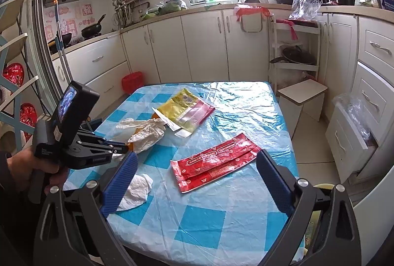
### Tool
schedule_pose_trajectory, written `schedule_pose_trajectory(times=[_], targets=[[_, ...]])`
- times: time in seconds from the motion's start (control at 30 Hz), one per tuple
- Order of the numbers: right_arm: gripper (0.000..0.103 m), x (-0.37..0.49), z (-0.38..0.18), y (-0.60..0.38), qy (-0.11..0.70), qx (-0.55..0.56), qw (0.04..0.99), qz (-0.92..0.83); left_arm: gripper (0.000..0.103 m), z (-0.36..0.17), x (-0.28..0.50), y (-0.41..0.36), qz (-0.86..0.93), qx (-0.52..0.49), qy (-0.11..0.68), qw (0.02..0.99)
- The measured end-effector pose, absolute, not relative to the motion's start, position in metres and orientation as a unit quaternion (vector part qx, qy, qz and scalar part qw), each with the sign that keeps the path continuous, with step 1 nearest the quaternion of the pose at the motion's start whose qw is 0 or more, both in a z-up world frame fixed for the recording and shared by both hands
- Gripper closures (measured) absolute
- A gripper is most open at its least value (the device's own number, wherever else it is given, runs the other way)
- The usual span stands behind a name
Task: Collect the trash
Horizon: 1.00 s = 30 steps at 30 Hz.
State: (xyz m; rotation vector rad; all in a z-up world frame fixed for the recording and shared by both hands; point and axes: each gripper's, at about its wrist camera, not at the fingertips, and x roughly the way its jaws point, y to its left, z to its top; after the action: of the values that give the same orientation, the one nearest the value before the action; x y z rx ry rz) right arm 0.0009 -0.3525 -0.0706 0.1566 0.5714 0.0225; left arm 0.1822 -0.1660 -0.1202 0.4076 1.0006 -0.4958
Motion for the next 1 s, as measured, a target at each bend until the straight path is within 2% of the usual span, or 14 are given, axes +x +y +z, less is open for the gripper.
schedule_pose_trajectory(times=[0.3,0.5,0.77,0.97,1.0], targets=[[0.01,0.006,-0.073,-0.34,0.293,0.07,0.953,0.033,0.1,-0.085,0.169,-0.142,-0.239,0.155,0.443,0.85],[0.01,0.019,-0.087,-0.293,0.329,0.026,0.94,0.089,0.101,-0.058,0.154,-0.103,-0.246,0.088,0.429,0.865],[0.01,0.035,-0.108,-0.232,0.355,-0.04,0.925,0.126,0.101,-0.045,0.148,-0.051,-0.253,-0.035,0.422,0.87],[0.01,0.054,-0.125,-0.22,0.382,-0.039,0.917,0.109,0.101,-0.049,0.144,-0.035,-0.258,-0.055,0.421,0.868],[0.013,0.055,-0.127,-0.218,0.386,-0.042,0.915,0.106,0.101,-0.049,0.143,-0.034,-0.259,-0.055,0.42,0.868]])
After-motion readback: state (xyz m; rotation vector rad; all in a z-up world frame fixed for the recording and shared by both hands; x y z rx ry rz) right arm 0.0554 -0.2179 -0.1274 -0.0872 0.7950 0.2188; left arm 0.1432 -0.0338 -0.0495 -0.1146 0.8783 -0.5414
